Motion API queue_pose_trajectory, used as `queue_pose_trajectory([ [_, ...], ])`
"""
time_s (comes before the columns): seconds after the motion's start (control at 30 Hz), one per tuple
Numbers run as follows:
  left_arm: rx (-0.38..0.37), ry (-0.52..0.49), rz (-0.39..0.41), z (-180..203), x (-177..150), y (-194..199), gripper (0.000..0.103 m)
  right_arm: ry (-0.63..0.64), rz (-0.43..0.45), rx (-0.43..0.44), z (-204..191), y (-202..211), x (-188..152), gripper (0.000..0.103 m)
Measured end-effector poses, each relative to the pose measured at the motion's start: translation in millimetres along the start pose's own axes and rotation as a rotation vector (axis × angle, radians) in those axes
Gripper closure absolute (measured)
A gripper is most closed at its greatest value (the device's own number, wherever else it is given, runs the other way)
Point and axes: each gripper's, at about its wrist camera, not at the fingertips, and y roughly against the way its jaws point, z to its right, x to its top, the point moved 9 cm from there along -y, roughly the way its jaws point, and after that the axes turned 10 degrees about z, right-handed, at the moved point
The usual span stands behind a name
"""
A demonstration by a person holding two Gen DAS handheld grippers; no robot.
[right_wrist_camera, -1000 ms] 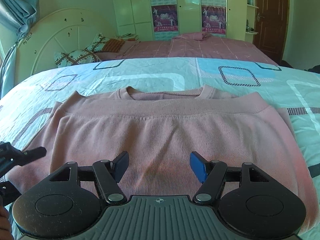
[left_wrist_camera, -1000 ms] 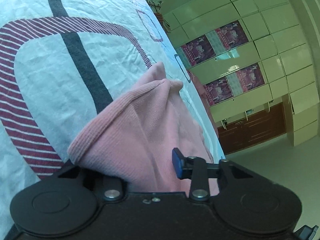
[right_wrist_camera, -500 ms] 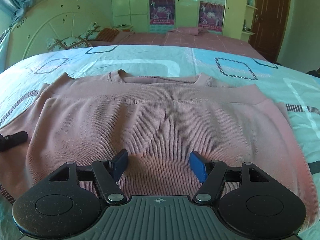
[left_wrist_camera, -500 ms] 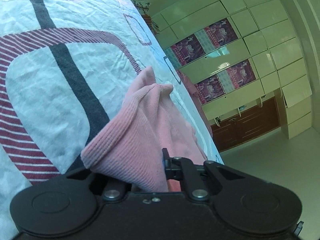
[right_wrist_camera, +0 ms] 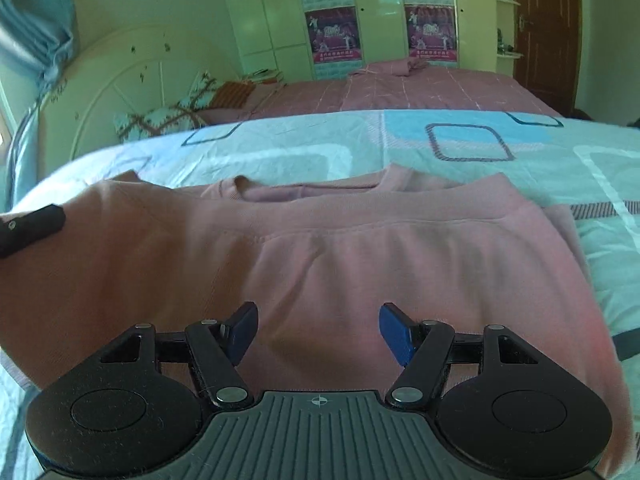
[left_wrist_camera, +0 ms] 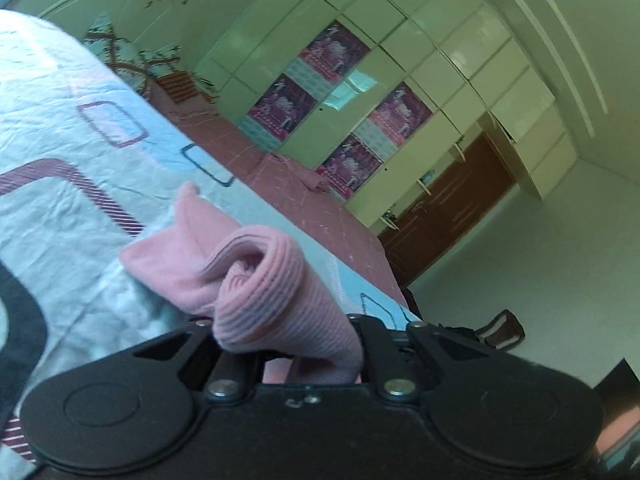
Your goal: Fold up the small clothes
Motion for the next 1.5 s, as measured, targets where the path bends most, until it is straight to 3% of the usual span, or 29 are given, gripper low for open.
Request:
queue_pose_trajectory([
  [0.17, -0.127, -0.126, -0.070, 76.4, -37.4, -35.4, 0.095, -0.057, 0.023, -0.043, 54.0, 26.9, 10.2, 0.036],
  [0.3, -0.230, -0.262, -0.192, 132.1, -100.7, -59.7, 0.095, -0.119, 0.039, -0.126, 114.1, 53.8, 10.8, 0.036],
  [0.43, -0.227, -0.408, -0.381, 142.7, -181.4, -75.1, 0.089, -0.166, 0.041, -0.207, 165.9, 76.6, 5.8, 0.036],
  [0.53, -0.230, -0.462, -0.439, 138.7, -207.8, -66.4, 0.078, -0.179, 0.050, -0.234, 187.9, 90.3, 6.0, 0.036],
  [0.67, -0.231, -0.483, -0.448, 133.4, -208.0, -46.7, 0.049, -0.177, 0.069, -0.203, 192.0, 100.8, 13.1, 0.036],
  [0.7, -0.227, -0.485, -0.446, 132.7, -206.4, -40.8, 0.047, -0.181, 0.073, -0.180, 191.6, 99.9, 16.9, 0.036],
  [0.9, -0.181, -0.430, -0.411, 114.0, -174.0, -12.5, 0.045, -0.230, 0.073, -0.038, 162.3, 90.5, 30.9, 0.036],
  [1.1, -0.031, -0.355, -0.292, 75.2, -121.1, -5.3, 0.043, -0.266, 0.043, 0.064, 134.5, 85.2, 35.2, 0.036],
  [1.13, 0.001, -0.351, -0.282, 68.5, -114.2, -9.3, 0.043, -0.263, 0.039, 0.076, 130.8, 85.4, 35.4, 0.031],
  [1.2, 0.051, -0.328, -0.272, 54.7, -105.3, -14.1, 0.043, -0.242, 0.026, 0.107, 120.2, 83.5, 34.3, 0.021],
  [1.37, 0.105, -0.289, -0.277, 37.6, -100.3, -27.5, 0.043, -0.103, -0.010, 0.119, 101.3, 73.7, 21.2, 0.021],
  [1.4, 0.108, -0.297, -0.280, 36.8, -101.2, -29.4, 0.043, -0.083, -0.018, 0.112, 102.1, 70.5, 15.9, 0.034],
  [1.43, 0.108, -0.303, -0.286, 34.6, -102.4, -29.1, 0.043, -0.070, -0.023, 0.106, 103.3, 69.2, 12.4, 0.061],
  [1.5, 0.101, -0.305, -0.294, 35.3, -105.4, -32.7, 0.043, -0.069, -0.061, 0.092, 110.3, 65.7, 4.1, 0.089],
])
